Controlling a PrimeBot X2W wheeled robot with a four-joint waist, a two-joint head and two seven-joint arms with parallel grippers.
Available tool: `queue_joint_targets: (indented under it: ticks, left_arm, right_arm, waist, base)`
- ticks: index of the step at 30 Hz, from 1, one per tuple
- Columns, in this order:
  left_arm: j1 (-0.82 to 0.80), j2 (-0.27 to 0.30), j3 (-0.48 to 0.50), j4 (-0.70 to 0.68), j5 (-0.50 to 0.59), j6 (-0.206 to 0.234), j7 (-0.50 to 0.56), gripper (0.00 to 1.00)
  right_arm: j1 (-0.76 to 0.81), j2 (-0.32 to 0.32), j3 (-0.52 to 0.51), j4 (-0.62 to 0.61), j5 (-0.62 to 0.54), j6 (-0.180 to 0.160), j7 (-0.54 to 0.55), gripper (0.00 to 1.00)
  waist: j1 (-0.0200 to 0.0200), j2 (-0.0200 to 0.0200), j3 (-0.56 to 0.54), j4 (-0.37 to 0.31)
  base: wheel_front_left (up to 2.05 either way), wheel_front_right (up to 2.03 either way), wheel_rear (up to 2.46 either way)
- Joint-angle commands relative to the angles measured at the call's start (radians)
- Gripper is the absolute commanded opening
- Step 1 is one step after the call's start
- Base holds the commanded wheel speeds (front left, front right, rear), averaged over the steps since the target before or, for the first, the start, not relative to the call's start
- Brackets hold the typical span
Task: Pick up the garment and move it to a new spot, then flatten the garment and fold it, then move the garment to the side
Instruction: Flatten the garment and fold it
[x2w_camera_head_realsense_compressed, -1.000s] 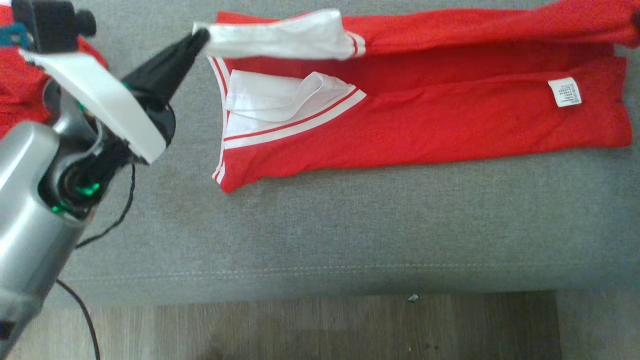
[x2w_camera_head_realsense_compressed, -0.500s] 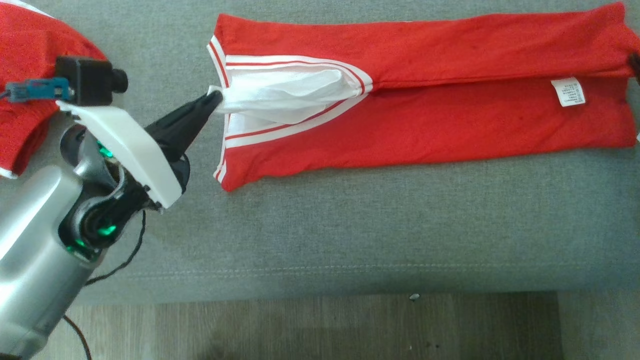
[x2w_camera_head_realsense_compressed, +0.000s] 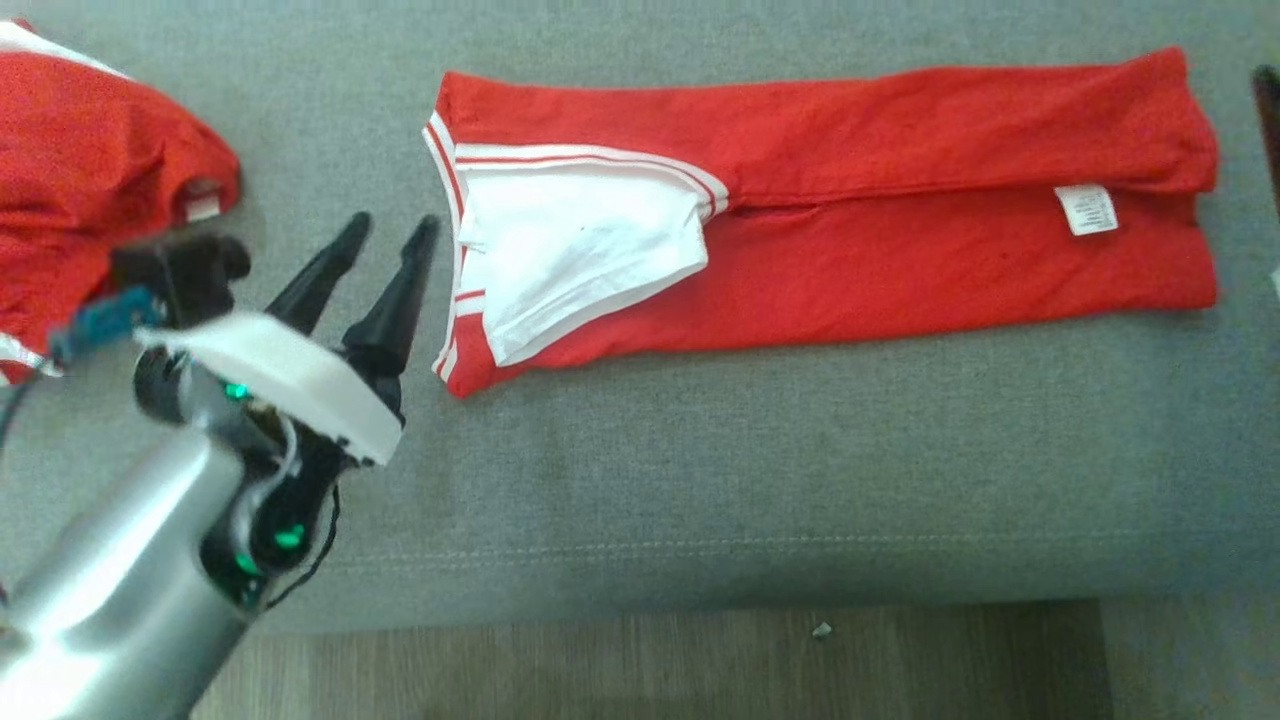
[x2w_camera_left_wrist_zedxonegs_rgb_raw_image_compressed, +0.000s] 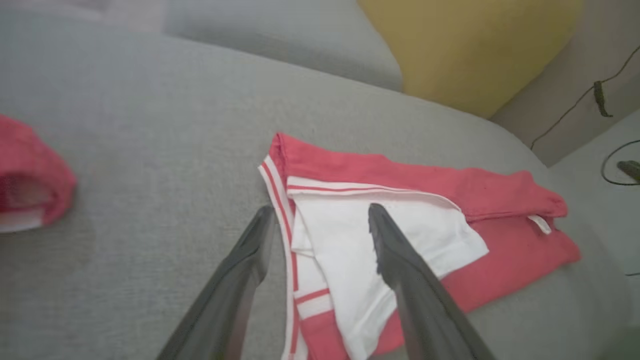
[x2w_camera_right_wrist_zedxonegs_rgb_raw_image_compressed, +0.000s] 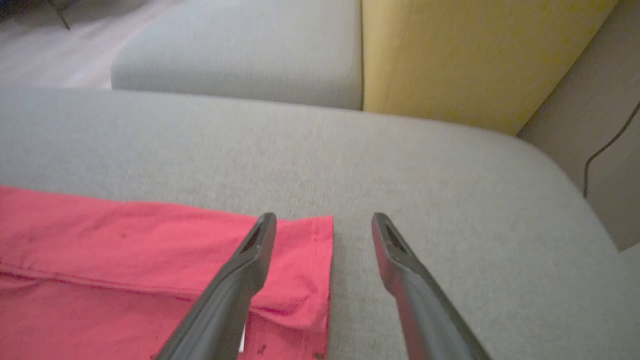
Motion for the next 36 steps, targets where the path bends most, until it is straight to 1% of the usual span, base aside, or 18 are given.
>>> queue_joint_targets:
  ticks: [1, 3, 6, 7, 8, 11, 13, 15, 19, 22, 24, 28, 33, 36]
  left_arm:
    - [-0.009, 0.03, 0.054, -0.029, 0.039, 0.025, -0.045, 1.0]
    - [0.027, 0.018, 0.053, -0.025, 0.121, 0.101, -0.132, 1.0]
    - [0.091, -0.035, 0.071, -0.032, 0.219, 0.198, -0.18, 1.0]
    - [0.113, -0.054, 0.077, -0.043, 0.261, 0.223, -0.184, 1.0]
    - [0.134, -0.085, 0.099, -0.067, 0.306, 0.249, -0.186, 1.0]
    - [0.208, -0.175, 0.149, -0.145, 0.478, 0.295, -0.187, 1.0]
    - [0.256, -0.219, 0.153, -0.173, 0.595, 0.311, -0.187, 1.0]
    - [0.293, -0.246, 0.146, -0.18, 0.7, 0.328, -0.187, 1.0]
    - [0.324, -0.263, 0.114, -0.139, 0.867, 0.353, -0.187, 1.0]
    - [0.315, -0.275, 0.086, -0.113, 0.956, 0.371, -0.187, 1.0]
    - [0.31, -0.29, 0.077, -0.102, 0.982, 0.381, -0.187, 1.0]
    - [0.3, -0.314, 0.064, -0.097, 0.996, 0.374, -0.187, 1.0]
    - [0.292, -0.318, 0.054, -0.088, 1.013, 0.367, -0.187, 1.0]
    - [0.292, -0.317, 0.052, -0.083, 1.018, 0.365, -0.187, 1.0]
  right_arm:
    - [0.035, 0.005, -0.011, -0.047, -0.023, 0.006, -0.036, 1.0]
    - [0.08, 0.066, -0.052, -0.073, -0.031, 0.006, -0.1, 1.0]
    - [0.15, 0.155, -0.095, -0.094, -0.046, 0.006, -0.167, 1.0]
    - [0.169, 0.177, -0.102, -0.096, -0.056, 0.006, -0.185, 1.0]
    - [0.185, 0.201, -0.115, -0.093, -0.059, 0.006, -0.2, 1.0]
    - [0.21, 0.242, -0.158, -0.059, -0.095, 0.006, -0.231, 1.0]
    - [0.199, 0.264, -0.202, -0.02, -0.125, 0.006, -0.239, 1.0]
    - [0.17, 0.284, -0.254, 0.022, -0.158, 0.006, -0.239, 1.0]
    - [0.083, 0.298, -0.32, 0.126, -0.24, 0.006, -0.191, 1.0]
    - [0.021, 0.275, -0.355, 0.204, -0.329, 0.006, -0.145, 1.0]
    - [-0.01, 0.262, -0.373, 0.251, -0.38, 0.006, -0.113, 1.0]
    - [-0.049, 0.24, -0.425, 0.331, -0.478, 0.006, -0.054, 1.0]
    - [-0.07, 0.255, -0.46, 0.392, -0.517, 0.006, -0.039, 1.0]
    - [-0.083, 0.262, -0.465, 0.436, -0.515, 0.006, -0.042, 1.0]
  waist:
    - [0.0, -0.0001, -0.018, 0.0]
    - [0.0, -0.0001, -0.034, 0.003]
    - [0.0, -0.0001, -0.061, 0.012]
    - [0.0, -0.0001, -0.069, 0.016]
    - [0.0, -0.0001, -0.075, 0.024]
    - [0.0, -0.0001, -0.088, 0.051]
    - [0.0, -0.0001, -0.096, 0.069]
    - [0.0, -0.0001, -0.102, 0.086]
    - [0.0, -0.0001, -0.104, 0.11]
    - [0.0, -0.0001, -0.099, 0.137]
    - [0.0, -0.0001, -0.096, 0.153]
    - [0.0, -0.0001, -0.085, 0.177]
    - [0.0, -0.0001, -0.083, 0.183]
    - [0.0, -0.0001, -0.083, 0.181]
  base:
    - [0.0, 0.0, 0.0]
    - [0.0, 0.0, 0.0]
    - [0.0, 0.0, 0.0]
    - [0.0, 0.0, 0.0]
    - [0.0, 0.0, 0.0]
    - [0.0, 0.0, 0.0]
    - [0.0, 0.0, 0.0]
    - [0.0, 0.0, 0.0]
    - [0.0, 0.0, 0.0]
    - [0.0, 0.0, 0.0]
    - [0.0, 0.0, 0.0]
    - [0.0, 0.0, 0.0]
    - [0.0, 0.0, 0.0]
    - [0.0, 0.0, 0.0]
